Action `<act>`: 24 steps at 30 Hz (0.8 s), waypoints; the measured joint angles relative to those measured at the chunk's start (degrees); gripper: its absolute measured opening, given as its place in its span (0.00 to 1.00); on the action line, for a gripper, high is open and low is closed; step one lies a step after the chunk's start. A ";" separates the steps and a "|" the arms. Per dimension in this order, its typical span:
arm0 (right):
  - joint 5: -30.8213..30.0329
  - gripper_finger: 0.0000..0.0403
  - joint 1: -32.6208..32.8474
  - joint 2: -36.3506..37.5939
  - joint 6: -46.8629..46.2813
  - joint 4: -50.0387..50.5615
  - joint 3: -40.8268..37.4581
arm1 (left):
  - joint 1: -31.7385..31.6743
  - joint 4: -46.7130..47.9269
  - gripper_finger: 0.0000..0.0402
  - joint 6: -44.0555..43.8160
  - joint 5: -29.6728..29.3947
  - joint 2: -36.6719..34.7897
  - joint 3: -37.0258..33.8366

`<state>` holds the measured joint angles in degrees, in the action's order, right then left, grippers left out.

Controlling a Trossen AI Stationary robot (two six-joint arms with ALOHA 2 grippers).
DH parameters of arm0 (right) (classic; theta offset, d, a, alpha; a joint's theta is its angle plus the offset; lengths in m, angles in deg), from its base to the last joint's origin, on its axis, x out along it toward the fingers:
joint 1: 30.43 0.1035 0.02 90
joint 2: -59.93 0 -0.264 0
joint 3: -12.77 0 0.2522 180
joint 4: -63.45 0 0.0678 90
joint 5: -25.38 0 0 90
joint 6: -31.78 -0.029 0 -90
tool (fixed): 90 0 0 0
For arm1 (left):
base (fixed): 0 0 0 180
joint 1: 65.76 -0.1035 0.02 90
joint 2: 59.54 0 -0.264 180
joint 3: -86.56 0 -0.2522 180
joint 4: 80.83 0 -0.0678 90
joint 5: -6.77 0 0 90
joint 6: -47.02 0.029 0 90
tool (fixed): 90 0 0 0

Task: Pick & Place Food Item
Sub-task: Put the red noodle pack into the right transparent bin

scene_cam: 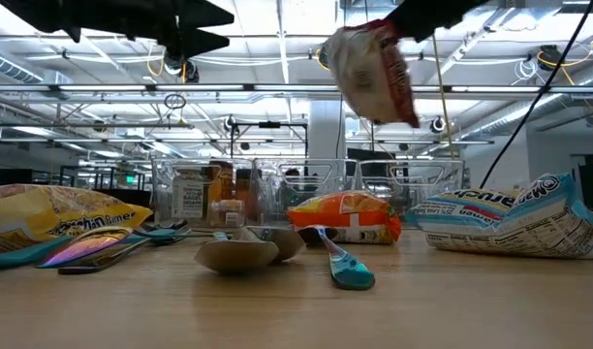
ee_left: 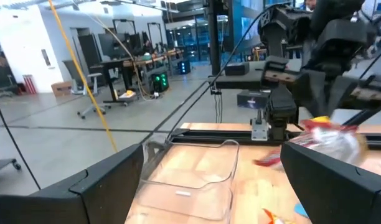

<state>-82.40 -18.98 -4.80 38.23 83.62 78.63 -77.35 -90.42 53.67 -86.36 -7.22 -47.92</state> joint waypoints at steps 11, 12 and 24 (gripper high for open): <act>6.01 0.00 -12.11 -3.67 1.83 -9.97 -0.04 | 0.00 7.93 0.97 -2.51 0.00 -0.83 3.34; 4.15 0.00 -13.10 -3.51 1.88 -9.78 -0.04 | 0.00 8.25 0.97 -2.49 -0.02 -0.59 3.35; -3.10 0.00 -31.09 0.31 -2.74 3.70 -0.09 | 0.00 8.56 0.97 -2.49 -0.01 -0.62 3.33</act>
<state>-85.50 -50.06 -4.49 35.49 87.32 78.54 -77.35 -81.86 51.18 -86.37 -7.84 -44.59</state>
